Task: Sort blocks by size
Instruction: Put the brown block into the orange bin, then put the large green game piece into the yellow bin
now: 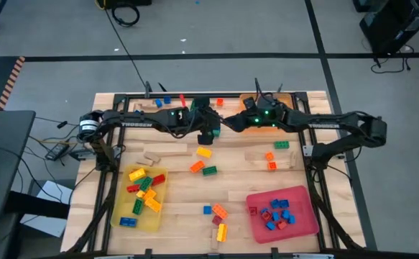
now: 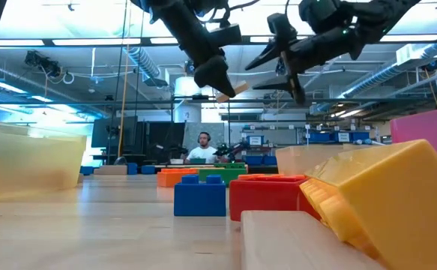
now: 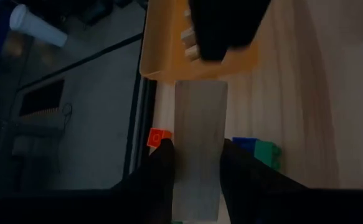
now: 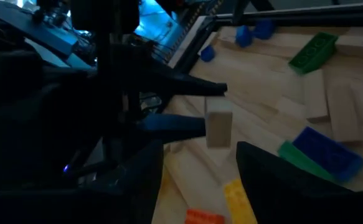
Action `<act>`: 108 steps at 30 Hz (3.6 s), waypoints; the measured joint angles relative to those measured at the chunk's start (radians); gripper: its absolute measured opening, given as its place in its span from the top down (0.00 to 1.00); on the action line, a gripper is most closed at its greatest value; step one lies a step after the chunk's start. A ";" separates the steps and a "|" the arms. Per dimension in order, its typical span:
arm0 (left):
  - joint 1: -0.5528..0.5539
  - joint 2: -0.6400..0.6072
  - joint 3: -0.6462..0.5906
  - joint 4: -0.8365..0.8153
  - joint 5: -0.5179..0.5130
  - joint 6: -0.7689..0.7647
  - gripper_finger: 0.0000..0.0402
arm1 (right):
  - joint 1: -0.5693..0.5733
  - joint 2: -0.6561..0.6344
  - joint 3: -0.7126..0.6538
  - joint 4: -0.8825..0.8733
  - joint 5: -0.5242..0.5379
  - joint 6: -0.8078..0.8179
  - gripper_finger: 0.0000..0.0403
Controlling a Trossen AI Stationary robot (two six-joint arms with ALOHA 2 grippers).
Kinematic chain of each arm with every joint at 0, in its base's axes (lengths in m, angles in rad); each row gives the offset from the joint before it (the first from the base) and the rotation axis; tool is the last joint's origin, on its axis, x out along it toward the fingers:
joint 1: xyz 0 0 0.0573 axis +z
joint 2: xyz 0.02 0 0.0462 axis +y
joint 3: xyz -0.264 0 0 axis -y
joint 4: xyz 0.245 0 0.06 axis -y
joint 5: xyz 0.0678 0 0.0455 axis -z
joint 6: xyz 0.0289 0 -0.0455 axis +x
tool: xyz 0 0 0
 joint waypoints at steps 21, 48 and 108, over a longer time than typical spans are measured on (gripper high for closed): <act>0.002 0.000 0.000 0.013 0.003 0.013 0.72 | -0.013 0.194 0.144 -0.011 -0.043 -0.083 0.84; -0.004 0.001 0.000 0.240 -0.003 -0.171 0.38 | -0.183 -0.118 0.146 -0.555 0.104 -0.170 0.83; 0.235 -0.026 0.005 0.000 0.631 -0.481 0.38 | -0.486 -0.334 0.145 -1.142 0.163 -0.340 0.56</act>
